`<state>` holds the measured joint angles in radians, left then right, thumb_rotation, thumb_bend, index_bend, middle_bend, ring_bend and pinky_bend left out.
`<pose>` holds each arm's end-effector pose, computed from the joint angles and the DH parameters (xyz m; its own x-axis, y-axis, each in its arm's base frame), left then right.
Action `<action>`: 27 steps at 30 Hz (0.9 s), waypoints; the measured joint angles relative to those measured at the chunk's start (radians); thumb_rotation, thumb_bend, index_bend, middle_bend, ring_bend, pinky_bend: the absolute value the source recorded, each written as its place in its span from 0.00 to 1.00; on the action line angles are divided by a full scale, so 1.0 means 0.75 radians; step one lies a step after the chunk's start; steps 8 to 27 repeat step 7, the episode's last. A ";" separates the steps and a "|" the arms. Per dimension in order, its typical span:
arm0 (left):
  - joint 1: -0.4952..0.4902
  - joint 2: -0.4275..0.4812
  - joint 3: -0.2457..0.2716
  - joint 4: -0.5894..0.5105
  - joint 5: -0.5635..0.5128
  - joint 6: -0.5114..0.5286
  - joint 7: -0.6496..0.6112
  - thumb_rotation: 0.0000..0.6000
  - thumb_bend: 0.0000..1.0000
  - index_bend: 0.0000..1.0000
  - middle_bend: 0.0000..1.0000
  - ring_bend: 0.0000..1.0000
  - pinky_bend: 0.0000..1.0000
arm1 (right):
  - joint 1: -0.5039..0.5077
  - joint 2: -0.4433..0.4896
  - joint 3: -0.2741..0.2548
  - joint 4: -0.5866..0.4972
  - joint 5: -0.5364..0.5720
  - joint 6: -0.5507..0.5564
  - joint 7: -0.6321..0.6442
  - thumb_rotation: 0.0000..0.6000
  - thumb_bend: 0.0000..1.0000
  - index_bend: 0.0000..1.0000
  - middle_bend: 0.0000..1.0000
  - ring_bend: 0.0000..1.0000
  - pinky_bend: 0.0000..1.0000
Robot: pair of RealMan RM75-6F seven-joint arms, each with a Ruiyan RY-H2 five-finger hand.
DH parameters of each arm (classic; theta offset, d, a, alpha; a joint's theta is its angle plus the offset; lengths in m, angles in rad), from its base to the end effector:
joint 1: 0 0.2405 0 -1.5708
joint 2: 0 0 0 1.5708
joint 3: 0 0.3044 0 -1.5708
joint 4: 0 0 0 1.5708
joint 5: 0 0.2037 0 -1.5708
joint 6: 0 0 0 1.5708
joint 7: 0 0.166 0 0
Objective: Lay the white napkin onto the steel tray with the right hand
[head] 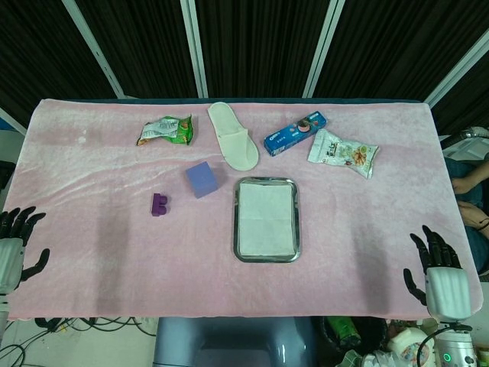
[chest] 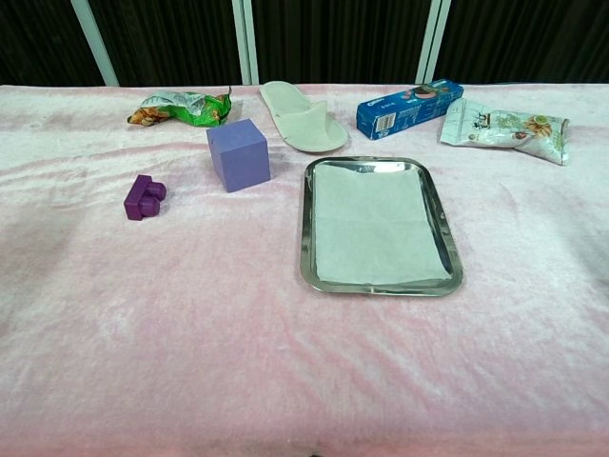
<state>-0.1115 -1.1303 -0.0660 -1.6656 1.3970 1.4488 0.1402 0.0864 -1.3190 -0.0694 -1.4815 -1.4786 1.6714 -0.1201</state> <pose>-0.3513 0.2172 0.1794 0.4518 0.0272 0.8917 0.8898 0.0585 -0.4527 -0.3600 -0.1830 0.1346 0.4490 0.0596 0.8915 -0.8934 0.0117 0.4491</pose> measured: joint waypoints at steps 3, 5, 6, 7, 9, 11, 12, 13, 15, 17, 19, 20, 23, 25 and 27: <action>-0.001 0.004 -0.001 0.012 0.014 0.004 -0.015 1.00 0.38 0.18 0.09 0.00 0.02 | -0.008 0.004 -0.013 -0.014 -0.017 -0.019 -0.043 1.00 0.30 0.17 0.04 0.08 0.19; -0.002 0.006 -0.003 0.018 0.020 0.008 -0.018 1.00 0.38 0.18 0.09 0.00 0.02 | -0.013 0.008 -0.023 -0.034 -0.031 -0.043 -0.076 1.00 0.30 0.17 0.04 0.08 0.19; -0.003 0.006 -0.004 0.021 0.018 0.007 -0.016 1.00 0.38 0.18 0.09 0.00 0.02 | -0.016 0.009 -0.023 -0.045 -0.037 -0.048 -0.088 1.00 0.30 0.17 0.04 0.08 0.19; -0.003 0.006 -0.005 0.023 0.018 0.007 -0.014 1.00 0.38 0.18 0.09 0.00 0.02 | -0.022 0.010 -0.021 -0.056 -0.043 -0.049 -0.098 1.00 0.30 0.17 0.04 0.08 0.19; -0.003 0.006 -0.005 0.023 0.018 0.007 -0.014 1.00 0.38 0.18 0.09 0.00 0.02 | -0.022 0.010 -0.021 -0.056 -0.043 -0.049 -0.098 1.00 0.30 0.17 0.04 0.08 0.19; -0.003 0.006 -0.005 0.023 0.018 0.007 -0.014 1.00 0.38 0.18 0.09 0.00 0.02 | -0.022 0.010 -0.021 -0.056 -0.043 -0.049 -0.098 1.00 0.30 0.17 0.04 0.08 0.19; -0.003 0.006 -0.005 0.023 0.018 0.007 -0.014 1.00 0.38 0.18 0.09 0.00 0.02 | -0.022 0.010 -0.021 -0.056 -0.043 -0.049 -0.098 1.00 0.30 0.17 0.04 0.08 0.19; -0.003 0.006 -0.005 0.023 0.018 0.007 -0.014 1.00 0.38 0.18 0.09 0.00 0.02 | -0.022 0.010 -0.021 -0.056 -0.043 -0.049 -0.098 1.00 0.30 0.17 0.04 0.08 0.19; -0.003 0.006 -0.005 0.023 0.018 0.007 -0.014 1.00 0.38 0.18 0.09 0.00 0.02 | -0.022 0.010 -0.021 -0.056 -0.043 -0.049 -0.098 1.00 0.30 0.17 0.04 0.08 0.19; -0.003 0.006 -0.005 0.023 0.018 0.007 -0.014 1.00 0.38 0.18 0.09 0.00 0.02 | -0.022 0.010 -0.021 -0.056 -0.043 -0.049 -0.098 1.00 0.30 0.17 0.04 0.08 0.19; -0.003 0.006 -0.005 0.023 0.018 0.007 -0.014 1.00 0.38 0.18 0.09 0.00 0.02 | -0.022 0.010 -0.021 -0.056 -0.043 -0.049 -0.098 1.00 0.30 0.17 0.04 0.08 0.19; -0.003 0.006 -0.005 0.023 0.018 0.007 -0.014 1.00 0.38 0.18 0.09 0.00 0.02 | -0.022 0.010 -0.021 -0.056 -0.043 -0.049 -0.098 1.00 0.30 0.17 0.04 0.08 0.19; -0.003 0.006 -0.005 0.023 0.018 0.007 -0.014 1.00 0.38 0.18 0.09 0.00 0.02 | -0.022 0.010 -0.021 -0.056 -0.043 -0.049 -0.098 1.00 0.30 0.17 0.04 0.08 0.19; -0.003 0.006 -0.005 0.023 0.018 0.007 -0.014 1.00 0.38 0.18 0.09 0.00 0.02 | -0.022 0.010 -0.021 -0.056 -0.043 -0.049 -0.098 1.00 0.30 0.17 0.04 0.08 0.19; -0.003 0.006 -0.005 0.023 0.018 0.007 -0.014 1.00 0.38 0.18 0.09 0.00 0.02 | -0.022 0.010 -0.021 -0.056 -0.043 -0.049 -0.098 1.00 0.30 0.17 0.04 0.08 0.19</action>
